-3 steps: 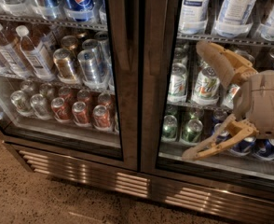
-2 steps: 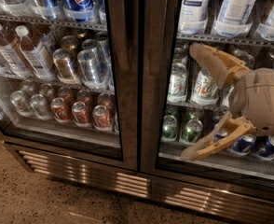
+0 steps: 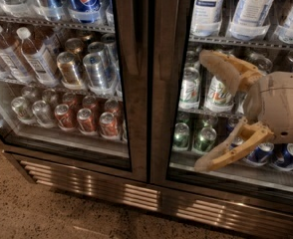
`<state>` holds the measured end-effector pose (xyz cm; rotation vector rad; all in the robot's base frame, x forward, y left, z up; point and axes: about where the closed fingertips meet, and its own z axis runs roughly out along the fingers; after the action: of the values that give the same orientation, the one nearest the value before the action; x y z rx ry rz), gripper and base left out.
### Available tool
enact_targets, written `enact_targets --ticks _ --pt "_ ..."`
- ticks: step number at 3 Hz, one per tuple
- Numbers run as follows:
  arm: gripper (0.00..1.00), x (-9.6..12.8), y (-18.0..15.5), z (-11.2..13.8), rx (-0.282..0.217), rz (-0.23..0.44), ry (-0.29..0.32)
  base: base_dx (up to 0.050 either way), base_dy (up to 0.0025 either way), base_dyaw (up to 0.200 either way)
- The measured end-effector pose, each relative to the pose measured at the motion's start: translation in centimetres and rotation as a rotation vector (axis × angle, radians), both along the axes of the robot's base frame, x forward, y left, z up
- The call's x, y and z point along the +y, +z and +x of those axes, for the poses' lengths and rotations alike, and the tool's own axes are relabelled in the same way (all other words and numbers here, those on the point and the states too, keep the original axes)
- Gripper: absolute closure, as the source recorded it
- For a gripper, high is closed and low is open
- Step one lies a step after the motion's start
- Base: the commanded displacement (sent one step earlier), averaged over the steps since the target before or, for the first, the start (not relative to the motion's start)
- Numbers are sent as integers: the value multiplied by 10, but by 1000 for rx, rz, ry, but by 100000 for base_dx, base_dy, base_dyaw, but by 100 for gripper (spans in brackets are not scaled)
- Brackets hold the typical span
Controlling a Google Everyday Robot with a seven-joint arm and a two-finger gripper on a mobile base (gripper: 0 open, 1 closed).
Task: Open right fridge door
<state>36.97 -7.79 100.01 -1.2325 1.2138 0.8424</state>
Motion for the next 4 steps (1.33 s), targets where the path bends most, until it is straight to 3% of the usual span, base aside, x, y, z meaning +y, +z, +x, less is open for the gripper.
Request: enact_targets --ticks 2,3,4 --pt "0 4 -13 -3 102 9 32 0 0 0" --pt "0 4 -13 -3 102 9 32 4950 0 5" --pt "0 4 -13 -3 102 9 32 0 0 0"
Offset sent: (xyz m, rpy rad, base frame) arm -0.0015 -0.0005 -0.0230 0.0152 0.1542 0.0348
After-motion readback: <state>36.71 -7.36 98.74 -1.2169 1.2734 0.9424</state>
